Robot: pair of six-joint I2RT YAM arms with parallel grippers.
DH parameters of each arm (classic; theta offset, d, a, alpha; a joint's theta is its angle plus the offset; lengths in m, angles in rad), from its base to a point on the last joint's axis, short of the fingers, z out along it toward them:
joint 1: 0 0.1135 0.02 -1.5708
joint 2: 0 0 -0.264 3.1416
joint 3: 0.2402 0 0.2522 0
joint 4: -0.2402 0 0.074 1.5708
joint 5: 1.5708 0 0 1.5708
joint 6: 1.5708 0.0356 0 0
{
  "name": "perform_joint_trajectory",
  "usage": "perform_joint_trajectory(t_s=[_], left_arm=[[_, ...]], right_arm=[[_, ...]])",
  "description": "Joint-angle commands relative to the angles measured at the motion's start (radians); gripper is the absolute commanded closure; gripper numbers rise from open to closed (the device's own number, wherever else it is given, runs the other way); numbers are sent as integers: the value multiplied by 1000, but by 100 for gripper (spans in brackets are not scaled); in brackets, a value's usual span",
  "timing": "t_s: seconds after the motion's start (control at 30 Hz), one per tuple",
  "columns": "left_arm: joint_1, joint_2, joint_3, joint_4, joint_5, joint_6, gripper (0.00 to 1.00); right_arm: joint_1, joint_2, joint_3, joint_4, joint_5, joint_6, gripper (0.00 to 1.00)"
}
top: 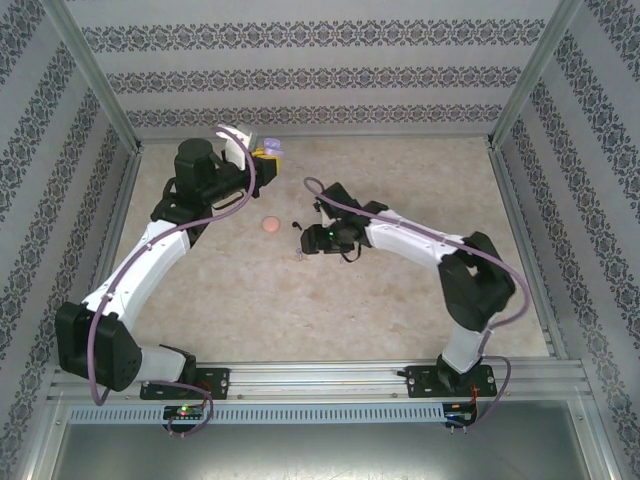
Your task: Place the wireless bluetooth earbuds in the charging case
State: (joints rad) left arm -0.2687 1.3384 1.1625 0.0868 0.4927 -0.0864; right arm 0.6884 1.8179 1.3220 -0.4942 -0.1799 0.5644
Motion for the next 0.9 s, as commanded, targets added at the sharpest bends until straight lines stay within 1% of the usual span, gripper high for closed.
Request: perform_joint_trajectory(t_s=[0.0,0.07,0.2,0.23,0.3,0.37,0.43,0.57,0.87], left_arm=[[-6,-54,-40,154,-226,-73,100],[-6,-78,-83,218,-295,-112,100],[-4,-134,-171,322,-444,-191,100],[-3,-149,-189,341,-471,-194,100],[-1,-168,-204,350,-490,-195,100],[-1,-176,-204,337,-478,-181,100],[2,-178,-198,317,-434,-157,100],[5,-177,-202,306,-359,-156,100],[5,-179,-214,316,-315,-159,100]], right_arm=[[23,85,122,-108,121,56,43],[36,146,186,-150,162,67,44],[60,237,284,-211,201,76,47],[69,257,306,-225,211,75,47],[84,288,341,-245,229,78,47],[94,320,375,-264,243,78,48],[106,349,411,-290,265,76,48],[123,404,487,-337,303,65,49],[132,499,604,-415,342,52,54]])
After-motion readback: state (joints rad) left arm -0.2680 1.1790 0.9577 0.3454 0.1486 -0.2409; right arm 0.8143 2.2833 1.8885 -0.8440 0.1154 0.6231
